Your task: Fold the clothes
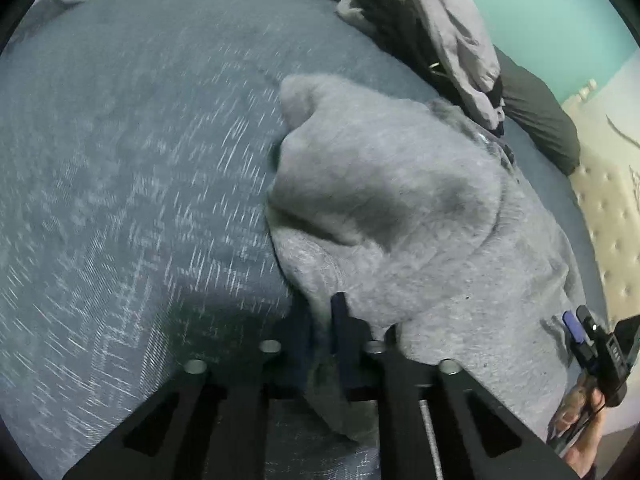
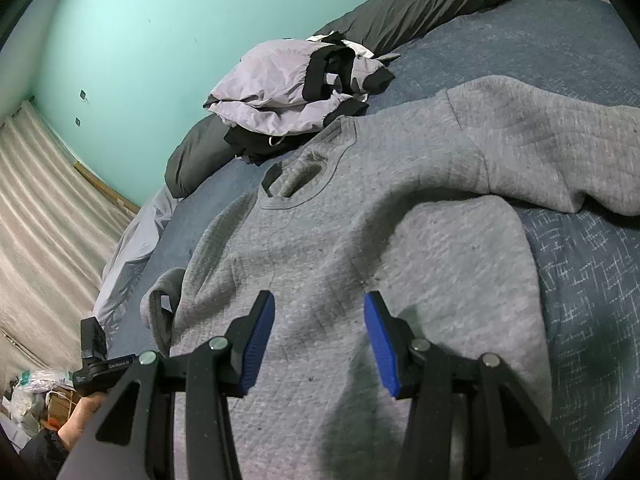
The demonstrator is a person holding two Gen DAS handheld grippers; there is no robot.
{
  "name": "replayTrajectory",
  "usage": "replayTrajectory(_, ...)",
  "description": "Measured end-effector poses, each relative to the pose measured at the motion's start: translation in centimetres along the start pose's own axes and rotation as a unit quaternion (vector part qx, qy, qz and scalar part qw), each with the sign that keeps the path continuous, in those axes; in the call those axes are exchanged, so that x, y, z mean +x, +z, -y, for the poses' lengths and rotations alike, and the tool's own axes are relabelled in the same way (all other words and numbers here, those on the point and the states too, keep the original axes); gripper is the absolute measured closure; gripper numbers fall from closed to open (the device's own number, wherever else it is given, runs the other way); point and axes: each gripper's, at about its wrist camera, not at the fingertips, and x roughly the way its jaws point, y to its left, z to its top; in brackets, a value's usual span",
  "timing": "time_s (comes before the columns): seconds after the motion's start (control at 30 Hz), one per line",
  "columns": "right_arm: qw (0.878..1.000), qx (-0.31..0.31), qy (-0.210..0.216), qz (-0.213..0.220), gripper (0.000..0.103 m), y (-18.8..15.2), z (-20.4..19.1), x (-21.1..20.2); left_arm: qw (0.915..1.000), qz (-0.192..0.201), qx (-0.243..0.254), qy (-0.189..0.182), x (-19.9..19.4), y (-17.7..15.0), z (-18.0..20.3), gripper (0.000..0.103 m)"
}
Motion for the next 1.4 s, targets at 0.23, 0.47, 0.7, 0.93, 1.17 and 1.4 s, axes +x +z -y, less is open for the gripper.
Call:
replayTrajectory(0.23,1.0,0.002,0.0,0.002,0.056,-0.1,0.1,-0.2,0.9893,0.057,0.076,0.11,-7.2,3.4,-0.1,0.097)
replayTrajectory(0.47,1.0,0.002,0.001,0.004,0.056,-0.2,0.0,-0.2,0.9644,0.071,0.134,0.217,-12.8,6.9,-1.5,0.097)
replayTrajectory(0.7,1.0,-0.002,-0.001,0.002,0.056,-0.3,-0.2,-0.1,0.981,-0.019,0.131,0.142,-6.3,3.9,-2.1,0.093)
replayTrajectory(0.93,1.0,-0.003,-0.001,0.0,0.056,-0.3,-0.1,0.0,0.9931,-0.023,0.085,0.078,-5.0,2.3,-3.9,0.07)
replayTrajectory(1.17,1.0,-0.001,-0.002,0.001,0.056,-0.3,0.0,0.0,0.9922,0.059,0.023,0.107,-11.6,2.6,-8.9,0.042)
replayTrajectory(1.4,1.0,-0.006,-0.004,-0.001,0.056,-0.6,-0.3,0.1,0.9912,0.041,-0.017,0.125,-10.4,1.1,-13.6,0.041)
